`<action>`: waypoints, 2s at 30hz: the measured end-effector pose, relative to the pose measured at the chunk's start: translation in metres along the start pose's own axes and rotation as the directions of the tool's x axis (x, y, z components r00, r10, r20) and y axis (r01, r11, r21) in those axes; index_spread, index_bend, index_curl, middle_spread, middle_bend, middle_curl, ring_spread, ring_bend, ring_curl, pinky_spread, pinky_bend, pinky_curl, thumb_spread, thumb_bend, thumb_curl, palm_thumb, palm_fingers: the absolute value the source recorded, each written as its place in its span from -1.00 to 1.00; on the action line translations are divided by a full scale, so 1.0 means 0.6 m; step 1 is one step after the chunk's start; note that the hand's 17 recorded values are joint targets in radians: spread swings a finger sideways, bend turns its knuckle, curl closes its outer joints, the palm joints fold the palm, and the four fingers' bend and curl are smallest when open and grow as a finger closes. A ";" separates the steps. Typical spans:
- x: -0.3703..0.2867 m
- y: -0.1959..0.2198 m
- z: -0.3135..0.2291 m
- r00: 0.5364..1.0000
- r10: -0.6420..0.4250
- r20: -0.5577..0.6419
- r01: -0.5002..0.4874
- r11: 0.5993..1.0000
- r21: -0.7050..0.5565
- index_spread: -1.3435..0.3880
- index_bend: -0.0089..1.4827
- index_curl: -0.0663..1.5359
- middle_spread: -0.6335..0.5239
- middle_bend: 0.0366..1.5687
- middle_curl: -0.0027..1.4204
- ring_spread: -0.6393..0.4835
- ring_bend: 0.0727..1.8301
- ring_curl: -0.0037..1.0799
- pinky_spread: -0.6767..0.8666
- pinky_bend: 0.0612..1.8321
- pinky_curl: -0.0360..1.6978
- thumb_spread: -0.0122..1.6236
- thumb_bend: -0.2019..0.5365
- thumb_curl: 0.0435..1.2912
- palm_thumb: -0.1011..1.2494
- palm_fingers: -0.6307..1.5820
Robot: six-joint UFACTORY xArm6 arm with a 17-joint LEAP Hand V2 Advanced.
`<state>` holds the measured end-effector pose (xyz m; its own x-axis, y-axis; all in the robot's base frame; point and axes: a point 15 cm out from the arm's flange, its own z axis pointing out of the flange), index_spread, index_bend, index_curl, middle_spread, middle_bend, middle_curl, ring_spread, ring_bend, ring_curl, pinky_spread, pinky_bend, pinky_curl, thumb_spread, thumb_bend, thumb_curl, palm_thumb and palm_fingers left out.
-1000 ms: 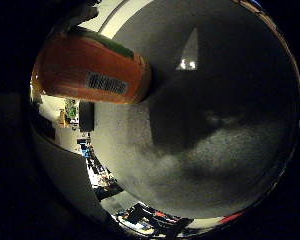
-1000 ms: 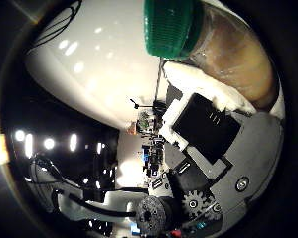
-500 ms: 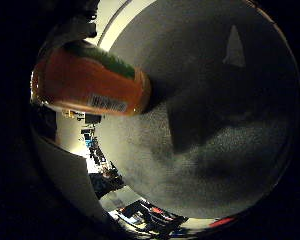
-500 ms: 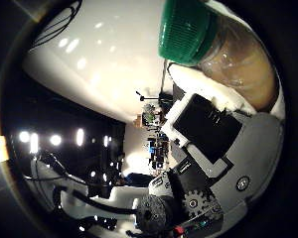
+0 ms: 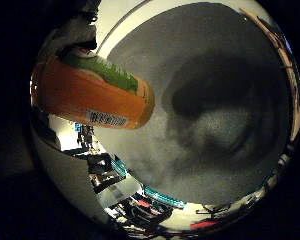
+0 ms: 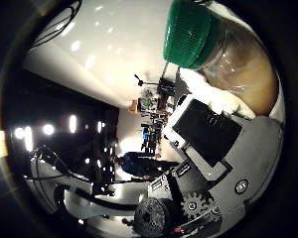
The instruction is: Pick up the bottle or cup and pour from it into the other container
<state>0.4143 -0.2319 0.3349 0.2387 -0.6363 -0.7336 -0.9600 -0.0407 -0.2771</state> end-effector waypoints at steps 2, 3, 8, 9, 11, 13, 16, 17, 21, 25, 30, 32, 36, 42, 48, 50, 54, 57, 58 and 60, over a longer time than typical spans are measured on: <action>-0.026 -0.014 0.011 1.000 -0.020 -0.020 0.020 0.999 -0.031 0.30 0.53 0.23 -0.12 0.74 0.13 -0.30 0.45 0.48 -0.39 0.57 -0.22 -0.48 -0.50 0.37 0.85 0.54; -0.041 -0.020 0.019 0.999 -0.026 -0.033 0.025 0.998 -0.053 0.29 0.54 0.24 -0.12 0.74 0.13 -0.30 0.45 0.49 -0.39 0.56 -0.21 -0.48 -0.50 0.39 0.85 0.54; -0.113 -0.047 0.043 0.993 -0.039 -0.113 0.024 0.992 -0.127 0.30 0.54 0.24 -0.12 0.74 0.14 -0.30 0.43 0.54 -0.38 0.54 -0.16 -0.50 -0.50 0.42 0.84 0.55; -0.129 -0.054 0.044 0.990 -0.045 -0.137 0.027 0.991 -0.134 0.30 0.54 0.24 -0.12 0.74 0.14 -0.30 0.43 0.55 -0.38 0.53 -0.15 -0.51 -0.50 0.43 0.84 0.54; -0.159 -0.063 0.045 0.981 -0.062 -0.186 0.034 0.989 -0.146 0.30 0.54 0.24 -0.12 0.74 0.14 -0.30 0.43 0.56 -0.38 0.52 -0.12 -0.51 -0.50 0.44 0.84 0.54; -0.191 -0.072 0.049 0.967 -0.077 -0.242 0.038 0.986 -0.161 0.30 0.54 0.24 -0.12 0.74 0.14 -0.31 0.42 0.57 -0.38 0.51 -0.11 -0.52 -0.50 0.45 0.84 0.54; -0.227 -0.081 0.065 0.948 -0.091 -0.304 0.033 0.981 -0.192 0.30 0.53 0.24 -0.12 0.74 0.14 -0.31 0.42 0.59 -0.39 0.49 -0.07 -0.52 -0.50 0.46 0.83 0.55; -0.233 -0.080 0.074 0.942 -0.090 -0.324 0.020 0.977 -0.213 0.30 0.53 0.24 -0.12 0.74 0.14 -0.31 0.41 0.60 -0.39 0.49 -0.07 -0.52 -0.50 0.46 0.83 0.55; -0.273 -0.083 0.114 0.906 -0.123 -0.404 -0.001 0.956 -0.294 0.30 0.52 0.24 -0.11 0.75 0.14 -0.31 0.40 0.62 -0.39 0.46 -0.03 -0.53 -0.50 0.48 0.82 0.55; -0.317 -0.095 0.154 0.844 -0.178 -0.506 -0.010 0.938 -0.346 0.30 0.52 0.24 -0.12 0.74 0.14 -0.31 0.40 0.63 -0.40 0.45 -0.01 -0.53 -0.50 0.49 0.82 0.55; -0.384 -0.107 0.217 0.733 -0.300 -0.611 0.016 0.905 -0.425 0.29 0.52 0.25 -0.11 0.74 0.14 -0.31 0.39 0.64 -0.40 0.43 0.02 -0.54 -0.50 0.49 0.82 0.56; -0.404 -0.107 0.242 0.685 -0.346 -0.641 0.020 0.888 -0.459 0.29 0.52 0.25 -0.11 0.74 0.14 -0.31 0.38 0.65 -0.40 0.42 0.03 -0.54 -0.50 0.50 0.82 0.56; -0.433 -0.108 0.283 0.555 -0.449 -0.700 0.019 0.849 -0.528 0.29 0.52 0.25 -0.11 0.74 0.14 -0.32 0.38 0.66 -0.40 0.42 0.04 -0.54 -0.51 0.50 0.81 0.56; -0.462 -0.112 0.347 0.346 -0.593 -0.727 0.006 0.776 -0.631 0.29 0.51 0.26 -0.11 0.74 0.14 -0.32 0.37 0.67 -0.40 0.40 0.06 -0.55 -0.50 0.51 0.79 0.56; -0.445 -0.106 0.383 0.166 -0.692 -0.702 -0.119 0.693 -0.711 0.29 0.51 0.26 -0.11 0.74 0.14 -0.32 0.37 0.68 -0.41 0.39 0.07 -0.55 -0.50 0.51 0.78 0.56; -0.450 -0.109 0.391 0.126 -0.704 -0.699 -0.123 0.688 -0.716 0.29 0.51 0.26 -0.11 0.74 0.14 -0.32 0.37 0.68 -0.42 0.39 0.07 -0.55 -0.50 0.52 0.78 0.56; -0.468 -0.125 0.407 -0.012 -0.733 -0.680 -0.130 0.676 -0.726 0.29 0.51 0.27 -0.11 0.74 0.14 -0.32 0.37 0.69 -0.43 0.38 0.08 -0.55 -0.50 0.52 0.78 0.56; -0.470 -0.130 0.426 -0.073 -0.753 -0.654 -0.149 0.657 -0.740 0.29 0.51 0.27 -0.12 0.74 0.14 -0.32 0.37 0.69 -0.43 0.38 0.08 -0.54 -0.51 0.52 0.77 0.56; -0.472 -0.129 0.428 -0.087 -0.757 -0.647 -0.156 0.652 -0.742 0.29 0.51 0.27 -0.12 0.74 0.14 -0.32 0.37 0.69 -0.43 0.38 0.08 -0.54 -0.51 0.52 0.77 0.56; -0.476 -0.126 0.436 -0.109 -0.767 -0.633 -0.171 0.642 -0.748 0.29 0.50 0.27 -0.12 0.74 0.14 -0.32 0.37 0.69 -0.43 0.38 0.08 -0.54 -0.50 0.51 0.77 0.56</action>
<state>0.4569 0.1545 0.4026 0.6171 -0.3868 0.6853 -0.7663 -0.4935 0.4115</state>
